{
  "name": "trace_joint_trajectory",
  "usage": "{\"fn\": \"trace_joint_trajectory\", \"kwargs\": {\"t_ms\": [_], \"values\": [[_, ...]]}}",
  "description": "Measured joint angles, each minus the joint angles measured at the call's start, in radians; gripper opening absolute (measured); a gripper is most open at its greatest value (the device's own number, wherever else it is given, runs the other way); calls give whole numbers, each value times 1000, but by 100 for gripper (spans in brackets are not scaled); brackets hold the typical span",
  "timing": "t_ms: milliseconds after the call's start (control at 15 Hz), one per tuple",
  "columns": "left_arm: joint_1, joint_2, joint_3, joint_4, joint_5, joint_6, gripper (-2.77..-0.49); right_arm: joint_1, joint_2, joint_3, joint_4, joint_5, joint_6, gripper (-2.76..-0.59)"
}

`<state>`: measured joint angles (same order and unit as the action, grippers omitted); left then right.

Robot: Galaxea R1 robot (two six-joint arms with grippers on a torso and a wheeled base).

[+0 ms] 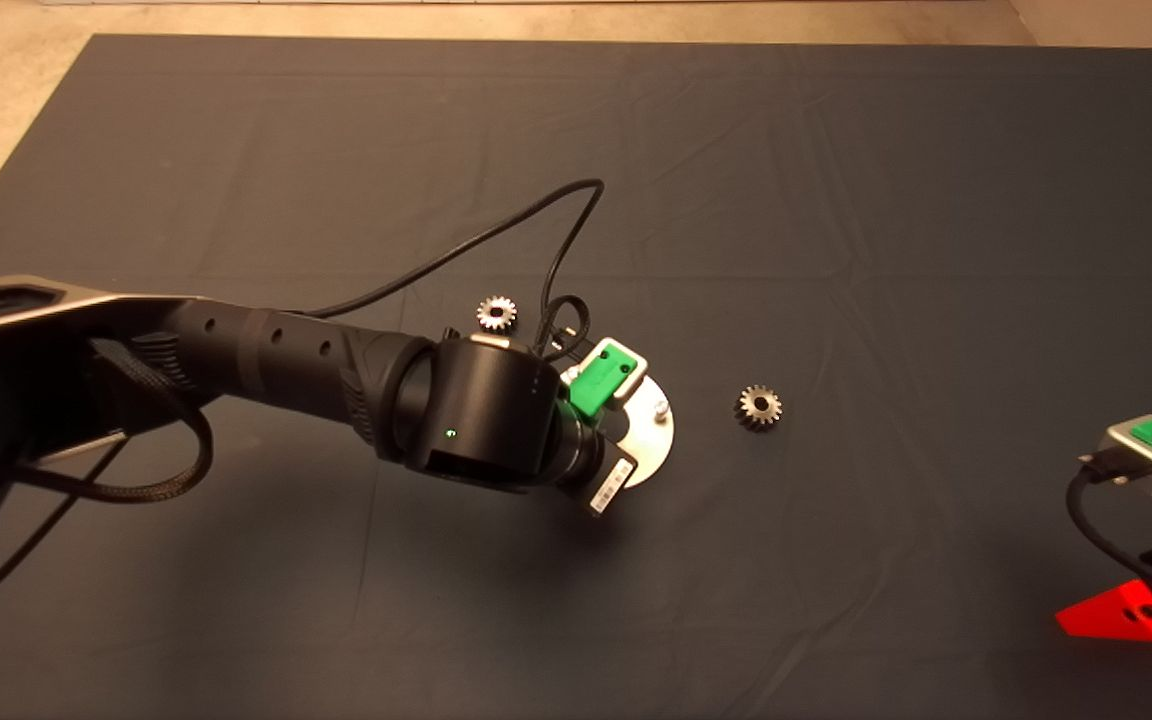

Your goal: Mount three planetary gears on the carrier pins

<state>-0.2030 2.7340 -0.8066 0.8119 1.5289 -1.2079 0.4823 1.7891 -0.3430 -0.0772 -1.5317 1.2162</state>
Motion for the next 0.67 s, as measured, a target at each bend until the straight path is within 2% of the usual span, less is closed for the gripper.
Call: {"fn": "trace_joint_trajectory", "kwargs": {"t_ms": [667], "values": [[6, 0, 0, 8, 0, 5, -243, 0, 0, 0, 0, 1, 0, -62]]}}
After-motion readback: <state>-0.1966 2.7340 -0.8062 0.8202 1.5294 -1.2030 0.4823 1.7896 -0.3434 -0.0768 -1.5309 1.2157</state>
